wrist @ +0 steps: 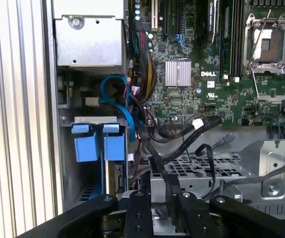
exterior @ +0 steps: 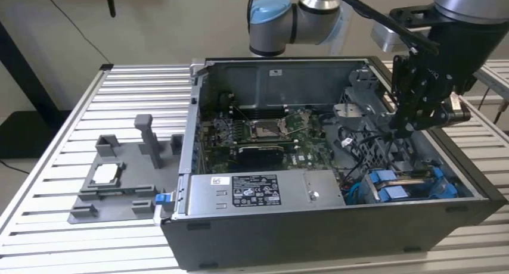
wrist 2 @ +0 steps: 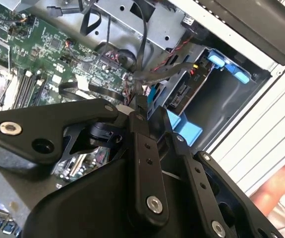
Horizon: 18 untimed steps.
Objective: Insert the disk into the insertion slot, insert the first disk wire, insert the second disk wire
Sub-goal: 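Insert the second disk wire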
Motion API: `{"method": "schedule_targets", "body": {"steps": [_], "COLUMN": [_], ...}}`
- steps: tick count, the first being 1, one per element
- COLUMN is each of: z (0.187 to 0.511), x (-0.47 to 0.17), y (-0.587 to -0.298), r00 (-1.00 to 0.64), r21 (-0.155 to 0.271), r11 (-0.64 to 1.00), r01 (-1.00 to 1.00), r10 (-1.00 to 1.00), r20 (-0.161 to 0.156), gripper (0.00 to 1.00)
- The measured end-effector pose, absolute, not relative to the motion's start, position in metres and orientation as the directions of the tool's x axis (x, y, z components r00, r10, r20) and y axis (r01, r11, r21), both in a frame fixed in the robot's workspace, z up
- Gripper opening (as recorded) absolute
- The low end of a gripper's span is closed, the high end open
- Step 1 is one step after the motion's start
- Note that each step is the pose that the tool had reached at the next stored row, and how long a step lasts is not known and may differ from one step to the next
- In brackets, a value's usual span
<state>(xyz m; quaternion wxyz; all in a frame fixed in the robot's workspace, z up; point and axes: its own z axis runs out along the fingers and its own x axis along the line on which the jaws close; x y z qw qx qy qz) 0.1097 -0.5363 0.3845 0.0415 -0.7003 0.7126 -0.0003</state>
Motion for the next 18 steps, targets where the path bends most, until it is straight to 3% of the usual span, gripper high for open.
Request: {"method": "schedule_targets", "body": {"steps": [6,18], "z": [0.385,0.385], "x": [0.1,0.087], "y": [-0.535,-0.532], "r00": [-0.012,0.02], "r21": [-0.102,-0.107], "r11": [0.018,-0.016], "r01": [-0.995,-0.994], "r10": [-0.998,-0.999], "r20": [-0.056,-0.034], "gripper": [0.27,0.27]}}
